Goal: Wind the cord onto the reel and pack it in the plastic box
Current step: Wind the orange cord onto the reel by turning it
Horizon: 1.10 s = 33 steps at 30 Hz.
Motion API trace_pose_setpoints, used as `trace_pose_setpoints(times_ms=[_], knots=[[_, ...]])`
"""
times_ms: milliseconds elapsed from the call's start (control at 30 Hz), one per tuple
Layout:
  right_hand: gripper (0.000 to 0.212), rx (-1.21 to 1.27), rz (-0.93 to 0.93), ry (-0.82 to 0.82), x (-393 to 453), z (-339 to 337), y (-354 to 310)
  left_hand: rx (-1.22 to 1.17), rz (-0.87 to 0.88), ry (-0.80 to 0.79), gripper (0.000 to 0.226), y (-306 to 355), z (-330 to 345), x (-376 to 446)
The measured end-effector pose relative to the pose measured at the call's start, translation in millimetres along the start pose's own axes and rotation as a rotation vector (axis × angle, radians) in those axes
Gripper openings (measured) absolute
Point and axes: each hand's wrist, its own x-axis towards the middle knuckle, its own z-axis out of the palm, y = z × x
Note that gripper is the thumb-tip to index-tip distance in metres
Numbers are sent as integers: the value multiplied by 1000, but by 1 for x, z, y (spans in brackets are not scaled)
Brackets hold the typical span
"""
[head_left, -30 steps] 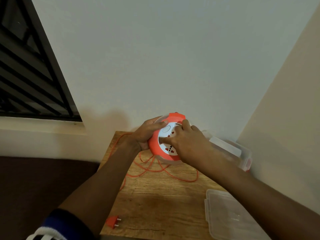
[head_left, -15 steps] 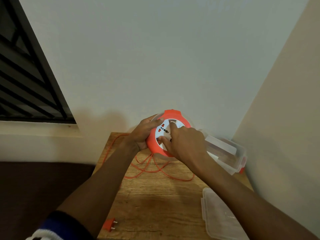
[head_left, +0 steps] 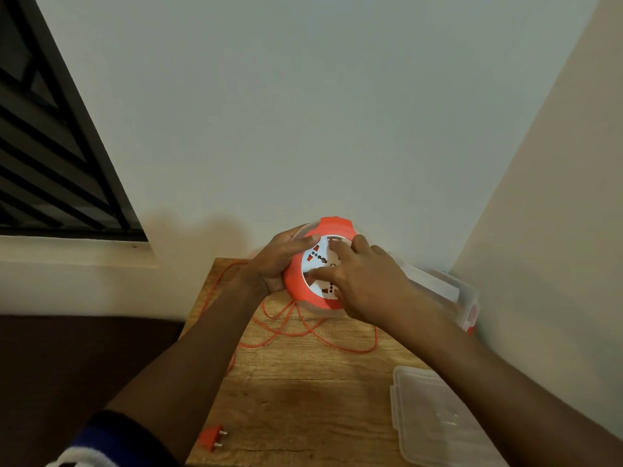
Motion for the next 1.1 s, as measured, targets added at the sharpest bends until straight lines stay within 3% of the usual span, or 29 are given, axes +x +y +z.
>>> trace_pose_setpoints(times_ms=[233, 400, 533, 633, 800, 933, 1033, 1100], knots=[[45, -57, -84, 29, 1, -4, 7, -32, -15, -37, 52, 4, 5, -2], [50, -129, -98, 13, 3, -1, 12, 4, -20, -61, 34, 3, 8, -1], [58, -66, 54, 63, 5, 8, 8, 24, -13, -21, 50, 4, 9, -1], [59, -29, 243, 103, 6, 8, 1, 15, 15, 12, 47, 3, 11, 1], [57, -92, 333, 115, 6, 3, -5, 5, 7, 37, 59, 4, 15, 1], [49, -37, 263, 164, 0, 4, -3, -27, 7, 25, 51, 7, 11, -1], [35, -10, 95, 227, -3, 4, 3, -3, 15, -1, 51, 11, 8, -3], [38, 12, -20, 177, -2, 4, 8, 3, 9, 5, 56, 13, 8, -5]])
